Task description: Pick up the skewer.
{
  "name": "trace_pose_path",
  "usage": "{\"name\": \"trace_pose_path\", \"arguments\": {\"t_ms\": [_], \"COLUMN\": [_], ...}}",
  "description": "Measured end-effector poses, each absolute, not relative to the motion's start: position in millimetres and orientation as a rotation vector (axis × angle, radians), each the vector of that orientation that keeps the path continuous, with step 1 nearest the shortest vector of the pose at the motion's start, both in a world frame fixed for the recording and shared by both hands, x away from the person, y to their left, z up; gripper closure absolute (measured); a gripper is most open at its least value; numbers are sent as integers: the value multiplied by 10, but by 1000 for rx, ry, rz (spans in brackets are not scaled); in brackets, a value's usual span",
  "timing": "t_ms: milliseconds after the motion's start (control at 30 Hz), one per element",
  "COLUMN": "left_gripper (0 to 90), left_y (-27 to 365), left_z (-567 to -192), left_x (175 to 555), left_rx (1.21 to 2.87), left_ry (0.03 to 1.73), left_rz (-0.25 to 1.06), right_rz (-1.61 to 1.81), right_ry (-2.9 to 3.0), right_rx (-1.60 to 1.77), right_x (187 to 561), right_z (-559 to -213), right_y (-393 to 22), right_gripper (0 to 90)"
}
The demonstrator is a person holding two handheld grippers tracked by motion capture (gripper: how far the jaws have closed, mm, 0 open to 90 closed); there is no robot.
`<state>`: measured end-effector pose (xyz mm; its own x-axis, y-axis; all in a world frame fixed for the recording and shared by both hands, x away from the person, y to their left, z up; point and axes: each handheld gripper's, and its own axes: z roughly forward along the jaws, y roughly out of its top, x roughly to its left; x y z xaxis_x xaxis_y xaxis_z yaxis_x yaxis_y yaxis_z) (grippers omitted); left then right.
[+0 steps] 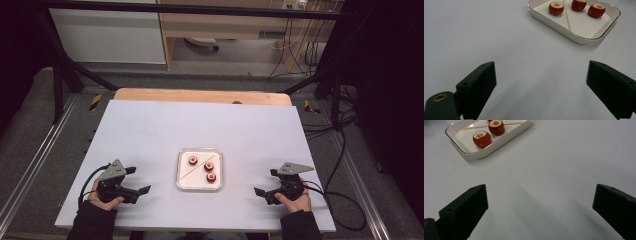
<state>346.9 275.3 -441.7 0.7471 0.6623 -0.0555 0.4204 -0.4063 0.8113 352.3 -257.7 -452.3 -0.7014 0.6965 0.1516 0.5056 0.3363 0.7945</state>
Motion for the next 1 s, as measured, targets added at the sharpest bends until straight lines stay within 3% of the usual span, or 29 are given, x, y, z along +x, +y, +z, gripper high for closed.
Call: {"name": "trace_pose_path", "arguments": {"t_ms": [1000], "left_gripper": [86], "left_y": [2490], "left_z": [-4376], "left_x": [3488], "left_rx": [2091], "left_ry": [777], "left_rz": [354], "right_rz": [1303], "right_ry": [2375], "right_rx": [1090], "right_x": [3513], "right_z": [-4513], "right_y": [-2578], "right_gripper": [5]}}
